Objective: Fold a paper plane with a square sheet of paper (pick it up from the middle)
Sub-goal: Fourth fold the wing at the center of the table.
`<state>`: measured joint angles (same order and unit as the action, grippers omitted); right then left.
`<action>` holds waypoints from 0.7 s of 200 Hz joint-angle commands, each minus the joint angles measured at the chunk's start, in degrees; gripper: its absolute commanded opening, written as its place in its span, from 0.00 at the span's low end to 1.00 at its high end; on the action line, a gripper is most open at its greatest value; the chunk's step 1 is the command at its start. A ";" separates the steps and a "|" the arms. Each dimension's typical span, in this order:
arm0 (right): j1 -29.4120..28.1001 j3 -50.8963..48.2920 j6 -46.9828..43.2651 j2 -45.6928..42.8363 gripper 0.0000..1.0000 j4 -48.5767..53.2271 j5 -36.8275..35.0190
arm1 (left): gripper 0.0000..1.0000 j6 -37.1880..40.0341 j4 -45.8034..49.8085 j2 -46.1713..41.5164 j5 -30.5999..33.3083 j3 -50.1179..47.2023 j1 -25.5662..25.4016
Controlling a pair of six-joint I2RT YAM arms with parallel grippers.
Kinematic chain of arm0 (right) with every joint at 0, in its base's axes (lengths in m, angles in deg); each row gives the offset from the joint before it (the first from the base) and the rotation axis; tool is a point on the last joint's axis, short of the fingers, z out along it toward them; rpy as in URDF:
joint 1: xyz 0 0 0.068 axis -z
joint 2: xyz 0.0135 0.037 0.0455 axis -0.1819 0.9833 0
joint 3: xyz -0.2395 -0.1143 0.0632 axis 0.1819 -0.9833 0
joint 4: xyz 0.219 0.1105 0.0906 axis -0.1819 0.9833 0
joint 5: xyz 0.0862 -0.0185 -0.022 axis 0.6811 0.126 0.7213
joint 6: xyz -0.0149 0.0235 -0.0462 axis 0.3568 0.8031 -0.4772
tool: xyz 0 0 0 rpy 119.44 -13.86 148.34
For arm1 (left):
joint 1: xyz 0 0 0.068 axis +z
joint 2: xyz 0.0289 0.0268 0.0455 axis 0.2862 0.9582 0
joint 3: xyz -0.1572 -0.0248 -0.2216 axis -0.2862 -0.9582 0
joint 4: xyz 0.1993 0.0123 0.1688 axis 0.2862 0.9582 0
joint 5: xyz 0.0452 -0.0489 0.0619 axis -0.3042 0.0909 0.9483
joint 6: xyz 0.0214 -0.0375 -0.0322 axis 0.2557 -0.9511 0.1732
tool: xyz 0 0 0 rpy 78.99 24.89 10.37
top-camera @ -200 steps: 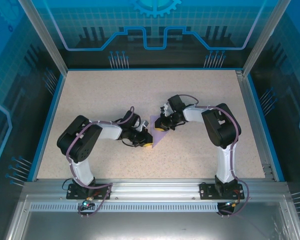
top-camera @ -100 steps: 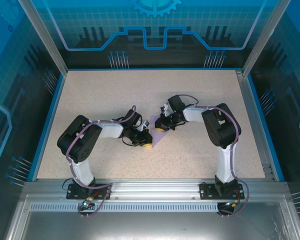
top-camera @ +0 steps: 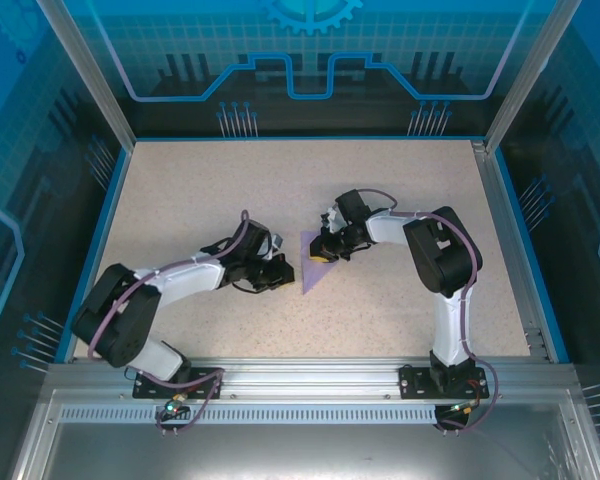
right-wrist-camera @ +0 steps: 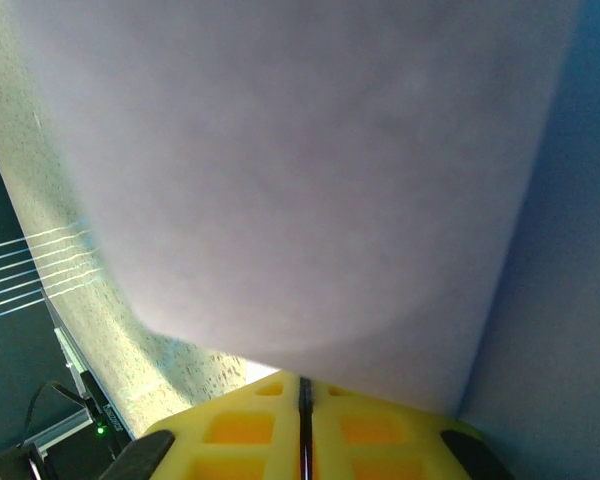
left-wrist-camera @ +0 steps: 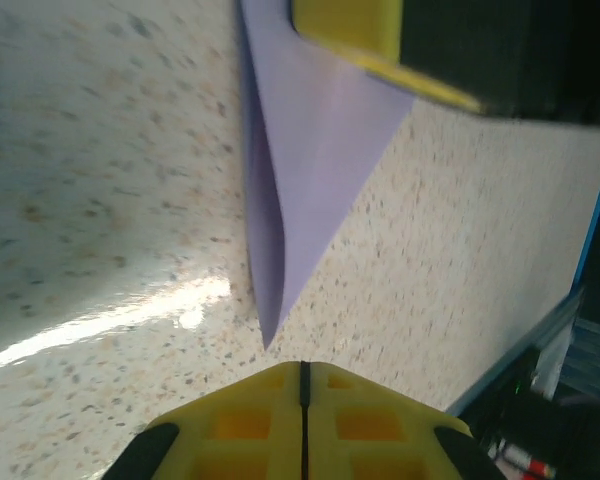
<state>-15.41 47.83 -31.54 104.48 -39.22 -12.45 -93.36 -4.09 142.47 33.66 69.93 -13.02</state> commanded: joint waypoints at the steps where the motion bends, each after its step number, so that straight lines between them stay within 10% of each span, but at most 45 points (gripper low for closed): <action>1: 0.01 -2.94 0.80 4.28 0.10 5.90 -8.60 | 0.08 -8.16 -3.61 -2.74 7.14 -3.27 1.30; 70: -0.04 -3.03 1.05 4.28 0.10 5.95 -8.87 | 0.13 -10.23 -16.48 8.28 -7.13 4.94 -0.67; 140: -0.02 -3.07 0.89 4.46 0.10 6.03 -8.64 | 0.11 -12.12 -18.34 18.62 -6.85 6.30 -1.75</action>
<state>-15.48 47.83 -31.36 104.48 -39.20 -12.63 -104.68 -22.38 159.99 27.74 76.38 -14.48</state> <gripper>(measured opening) 0.100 0.113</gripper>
